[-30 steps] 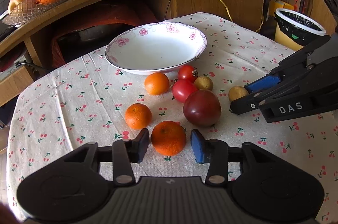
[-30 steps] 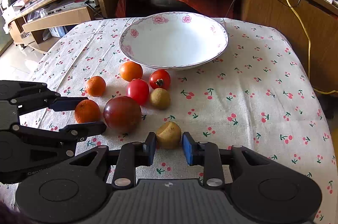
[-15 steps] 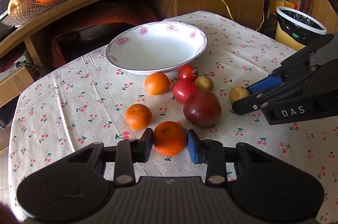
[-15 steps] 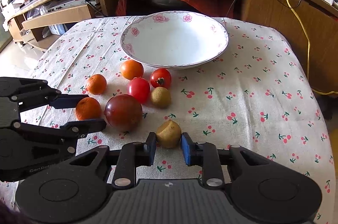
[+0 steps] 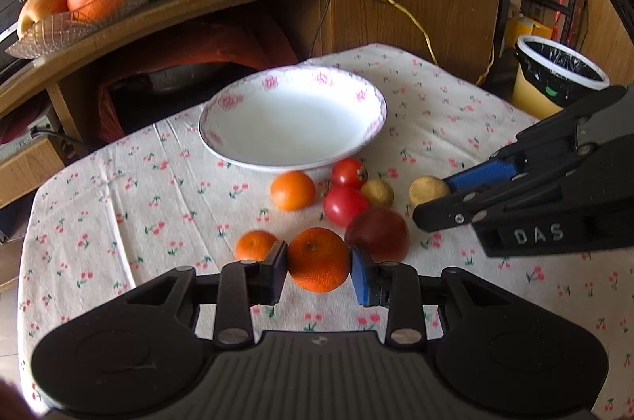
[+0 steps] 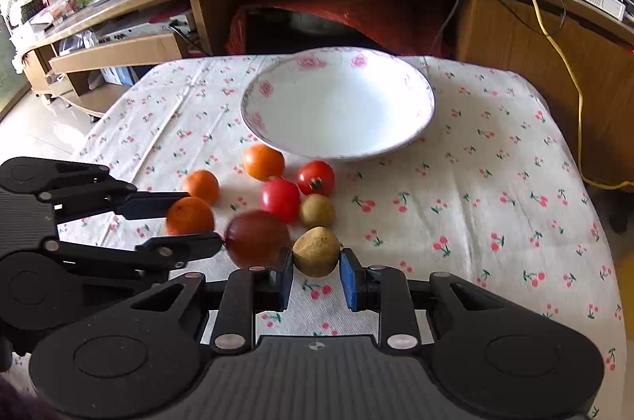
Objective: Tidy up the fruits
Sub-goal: 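Carry the tangerine and potato into the white bowl and open both tools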
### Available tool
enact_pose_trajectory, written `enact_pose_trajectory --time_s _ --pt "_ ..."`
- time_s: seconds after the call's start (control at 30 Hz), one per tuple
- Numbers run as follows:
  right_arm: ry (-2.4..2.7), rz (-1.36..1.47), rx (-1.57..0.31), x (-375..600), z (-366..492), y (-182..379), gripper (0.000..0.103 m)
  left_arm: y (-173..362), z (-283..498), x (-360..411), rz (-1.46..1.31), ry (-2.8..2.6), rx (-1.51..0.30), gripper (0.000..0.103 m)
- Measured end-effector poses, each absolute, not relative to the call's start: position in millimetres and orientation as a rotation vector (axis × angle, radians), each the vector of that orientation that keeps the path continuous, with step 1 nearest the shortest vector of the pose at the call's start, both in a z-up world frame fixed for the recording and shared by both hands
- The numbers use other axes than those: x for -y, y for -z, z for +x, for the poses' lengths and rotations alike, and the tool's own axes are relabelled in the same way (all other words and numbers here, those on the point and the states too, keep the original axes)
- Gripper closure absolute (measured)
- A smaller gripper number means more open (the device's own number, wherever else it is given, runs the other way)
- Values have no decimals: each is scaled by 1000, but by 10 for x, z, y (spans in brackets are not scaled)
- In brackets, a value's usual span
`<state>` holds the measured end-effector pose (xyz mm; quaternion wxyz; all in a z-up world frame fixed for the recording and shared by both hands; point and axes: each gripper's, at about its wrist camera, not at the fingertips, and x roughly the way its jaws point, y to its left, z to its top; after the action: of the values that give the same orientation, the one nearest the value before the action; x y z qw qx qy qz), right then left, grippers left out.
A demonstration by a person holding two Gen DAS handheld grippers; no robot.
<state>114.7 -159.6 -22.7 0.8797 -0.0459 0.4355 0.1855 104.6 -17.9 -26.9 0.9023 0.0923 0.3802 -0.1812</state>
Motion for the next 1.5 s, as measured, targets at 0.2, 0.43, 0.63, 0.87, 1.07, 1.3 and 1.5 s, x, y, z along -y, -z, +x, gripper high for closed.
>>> enact_pose_trajectory --time_s 0.2,0.43,0.63,0.87,1.07,1.3,1.5 --pt "-394 -58 -877 1557 1221 120 83 196 1176 225 176 373 -770 61" --pt "-389 -39 -829 1520 1383 -13 83 98 1439 257 175 364 -754 61" --pt "-369 -6 -819 1538 1678 3 82 125 1704 238 171 340 -751 61" --pt "-372 3 -828 1553 1873 124 82 242 1849 273 163 332 -764 61" --pt "-373 31 -846 1615 1956 175 81 293 1920 271 147 316 -767 61" --pt "-371 34 -830 1628 1973 180 78 275 1918 217 131 306 -765 60" --pt "-362 45 -825 1682 1924 149 76 218 1862 131 124 304 -765 59"
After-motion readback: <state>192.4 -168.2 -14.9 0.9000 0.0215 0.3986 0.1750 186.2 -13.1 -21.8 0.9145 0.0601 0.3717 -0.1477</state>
